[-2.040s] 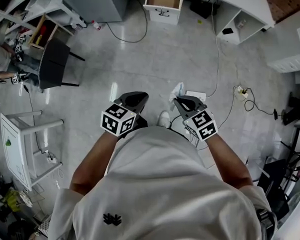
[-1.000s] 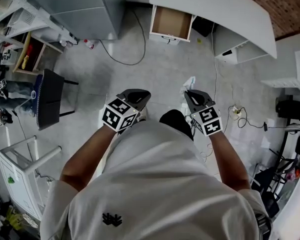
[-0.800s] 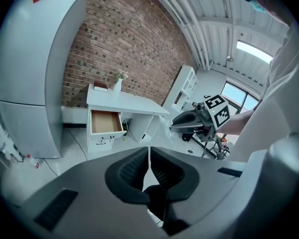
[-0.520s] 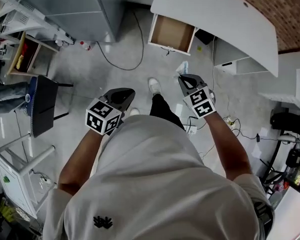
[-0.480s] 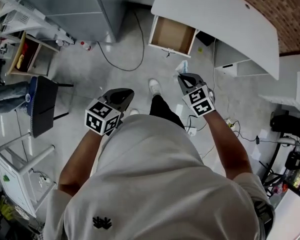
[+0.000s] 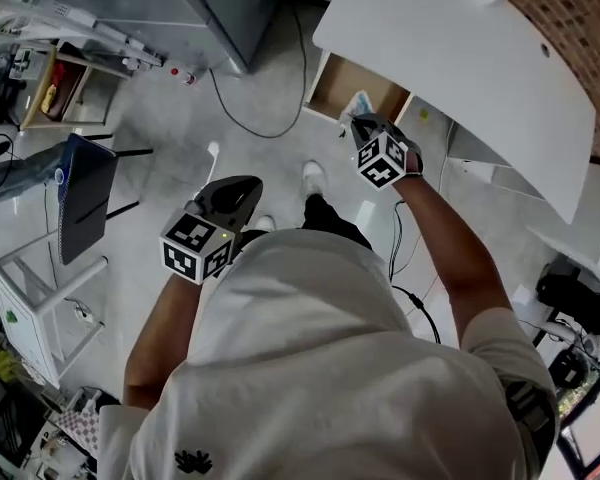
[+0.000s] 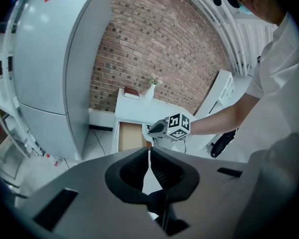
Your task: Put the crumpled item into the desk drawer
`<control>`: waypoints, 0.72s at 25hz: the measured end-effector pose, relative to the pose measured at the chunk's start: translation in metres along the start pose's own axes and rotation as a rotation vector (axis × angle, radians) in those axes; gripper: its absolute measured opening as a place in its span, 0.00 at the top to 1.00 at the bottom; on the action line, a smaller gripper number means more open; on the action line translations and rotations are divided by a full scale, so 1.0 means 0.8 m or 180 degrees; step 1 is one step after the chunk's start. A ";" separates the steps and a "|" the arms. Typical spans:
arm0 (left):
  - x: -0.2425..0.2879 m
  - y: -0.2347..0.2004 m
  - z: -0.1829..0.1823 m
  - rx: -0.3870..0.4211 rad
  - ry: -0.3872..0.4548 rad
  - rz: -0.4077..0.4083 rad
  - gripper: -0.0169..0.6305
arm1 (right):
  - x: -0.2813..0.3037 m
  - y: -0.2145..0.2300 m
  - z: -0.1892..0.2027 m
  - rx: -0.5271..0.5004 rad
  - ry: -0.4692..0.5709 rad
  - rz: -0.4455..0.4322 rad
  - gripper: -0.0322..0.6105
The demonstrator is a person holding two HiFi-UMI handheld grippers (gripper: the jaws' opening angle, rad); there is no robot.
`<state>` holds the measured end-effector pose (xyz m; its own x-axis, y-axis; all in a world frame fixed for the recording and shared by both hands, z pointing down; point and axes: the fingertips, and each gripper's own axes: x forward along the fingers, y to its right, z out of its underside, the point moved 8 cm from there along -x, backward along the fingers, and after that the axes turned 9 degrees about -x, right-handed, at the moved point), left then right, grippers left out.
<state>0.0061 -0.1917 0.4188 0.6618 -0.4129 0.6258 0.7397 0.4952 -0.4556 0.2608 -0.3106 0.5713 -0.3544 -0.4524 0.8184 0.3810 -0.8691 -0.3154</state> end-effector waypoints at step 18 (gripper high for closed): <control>0.103 -0.126 -0.031 -0.0814 -0.0261 -0.0513 0.92 | 0.376 0.112 0.050 -0.0482 -0.0738 -0.0496 0.90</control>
<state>-0.0109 -0.2942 0.5006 0.5292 -0.4024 0.7470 0.8478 0.2156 -0.4845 0.2222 -0.5163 0.8081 -0.1877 -0.2689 0.9447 0.1999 -0.9521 -0.2313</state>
